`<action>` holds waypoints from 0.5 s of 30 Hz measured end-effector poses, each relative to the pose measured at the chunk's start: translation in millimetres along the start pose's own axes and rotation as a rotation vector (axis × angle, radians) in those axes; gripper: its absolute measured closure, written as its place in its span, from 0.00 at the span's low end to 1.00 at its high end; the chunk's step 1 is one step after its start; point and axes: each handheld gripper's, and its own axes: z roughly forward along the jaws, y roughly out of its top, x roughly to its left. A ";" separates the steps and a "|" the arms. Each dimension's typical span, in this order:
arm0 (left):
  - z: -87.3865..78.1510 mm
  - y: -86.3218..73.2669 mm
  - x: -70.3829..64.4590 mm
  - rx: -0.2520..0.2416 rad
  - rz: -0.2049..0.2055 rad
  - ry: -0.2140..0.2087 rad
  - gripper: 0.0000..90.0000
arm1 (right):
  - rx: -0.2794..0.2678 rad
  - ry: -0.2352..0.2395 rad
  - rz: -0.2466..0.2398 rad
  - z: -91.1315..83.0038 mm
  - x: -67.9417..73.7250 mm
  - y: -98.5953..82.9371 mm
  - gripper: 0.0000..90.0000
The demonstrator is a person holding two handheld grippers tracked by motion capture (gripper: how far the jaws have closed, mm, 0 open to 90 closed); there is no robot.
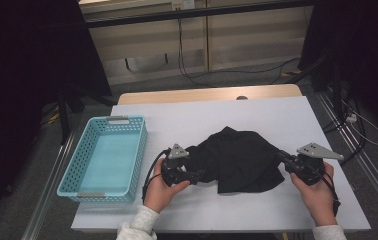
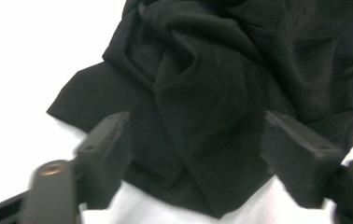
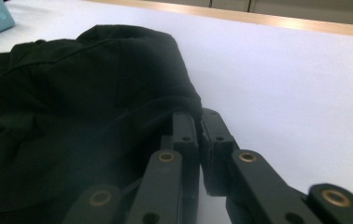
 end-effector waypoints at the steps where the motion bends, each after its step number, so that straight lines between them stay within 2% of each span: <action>1: 2.4 0.6 -0.3 -0.002 0.003 0.006 0.35 | 0.001 0.000 -0.007 -0.5 1.5 0.0 0.95; 3: 5.9 1.0 -0.5 -0.001 0.009 0.013 0.40 | 0.004 0.018 -0.024 -1.6 5.2 0.7 0.91; 6: 11.3 0.8 0.0 0.018 0.011 0.012 0.50 | 0.001 0.030 -0.071 -3.2 14.6 4.9 0.72; 10: 17.3 -0.1 -1.4 0.047 0.005 -0.008 0.64 | -0.012 0.058 -0.100 -3.3 29.7 11.3 0.53; 11: 18.6 -0.4 -1.3 0.060 -0.008 -0.027 0.70 | -0.012 0.073 -0.105 -2.3 34.5 12.4 0.49; 13: 19.5 -1.0 -2.2 0.065 -0.027 -0.041 0.77 | -0.005 0.123 -0.129 1.5 46.4 13.4 0.42; 15: 18.3 -0.7 -1.8 0.072 -0.046 -0.063 0.84 | 0.020 0.180 -0.155 8.8 62.0 12.5 0.35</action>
